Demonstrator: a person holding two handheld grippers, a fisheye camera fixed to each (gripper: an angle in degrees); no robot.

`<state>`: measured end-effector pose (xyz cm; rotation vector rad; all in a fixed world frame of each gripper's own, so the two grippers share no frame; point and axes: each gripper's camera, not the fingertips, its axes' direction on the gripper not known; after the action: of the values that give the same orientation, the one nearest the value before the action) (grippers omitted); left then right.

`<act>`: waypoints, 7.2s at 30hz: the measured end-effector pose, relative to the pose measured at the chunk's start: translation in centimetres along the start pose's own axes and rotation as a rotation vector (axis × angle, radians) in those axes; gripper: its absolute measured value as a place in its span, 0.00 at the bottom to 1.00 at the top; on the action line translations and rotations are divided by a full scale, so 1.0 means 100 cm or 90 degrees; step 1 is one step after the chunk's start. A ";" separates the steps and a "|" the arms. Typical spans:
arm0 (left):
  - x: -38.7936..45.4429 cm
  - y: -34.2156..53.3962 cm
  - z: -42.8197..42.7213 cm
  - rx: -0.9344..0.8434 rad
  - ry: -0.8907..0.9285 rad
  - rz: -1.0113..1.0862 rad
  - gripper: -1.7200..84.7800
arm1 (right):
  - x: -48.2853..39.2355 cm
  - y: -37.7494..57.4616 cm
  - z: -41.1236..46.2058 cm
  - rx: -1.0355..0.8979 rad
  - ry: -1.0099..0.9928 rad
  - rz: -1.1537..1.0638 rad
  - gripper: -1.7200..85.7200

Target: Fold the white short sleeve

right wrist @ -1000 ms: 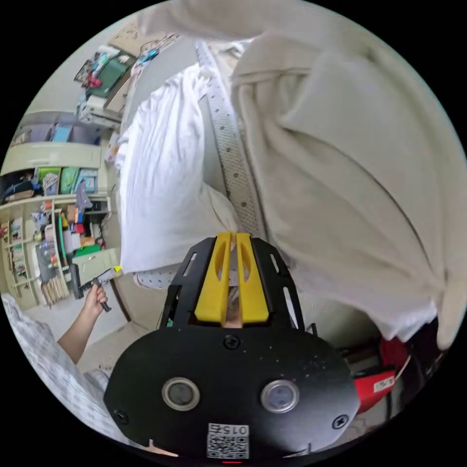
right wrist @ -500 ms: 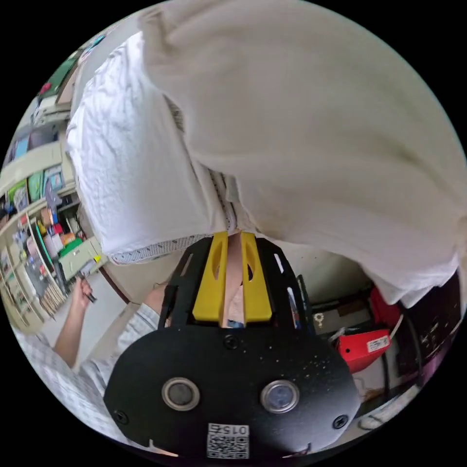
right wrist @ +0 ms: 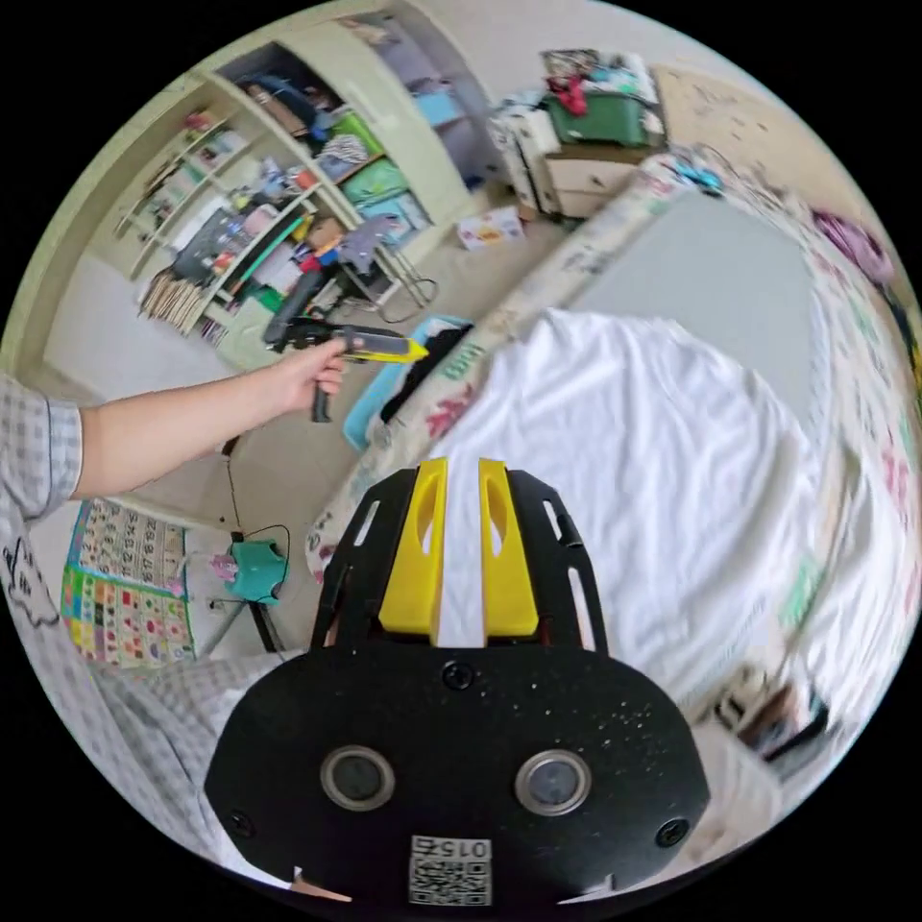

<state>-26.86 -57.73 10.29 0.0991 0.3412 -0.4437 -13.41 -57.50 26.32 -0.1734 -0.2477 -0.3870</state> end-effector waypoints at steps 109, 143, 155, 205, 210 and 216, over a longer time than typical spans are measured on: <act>0.242 0.087 0.211 -0.130 -0.082 0.237 0.09 | 0.112 0.175 -0.151 -0.177 0.105 0.363 0.11; 0.110 0.305 0.121 -0.239 -0.213 0.023 0.02 | 0.081 0.260 -0.119 -0.367 0.114 0.536 0.05; 0.138 0.299 0.138 -0.277 -0.232 -0.009 0.02 | 0.067 0.273 -0.117 -0.367 0.090 0.525 0.01; 0.659 -0.027 0.563 -0.303 -0.121 0.630 0.07 | 0.241 0.210 -0.190 0.040 0.270 0.673 0.09; 0.642 -0.041 0.532 -0.245 -0.051 0.592 0.03 | 0.234 0.211 -0.208 0.094 0.260 0.648 0.02; 0.574 -0.054 0.439 -0.104 0.018 0.500 0.02 | 0.205 0.192 -0.237 0.133 0.266 0.524 0.01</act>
<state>32.71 -93.09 31.58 0.0733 0.3377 0.3632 17.33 -52.25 6.91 0.0227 0.2027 0.4216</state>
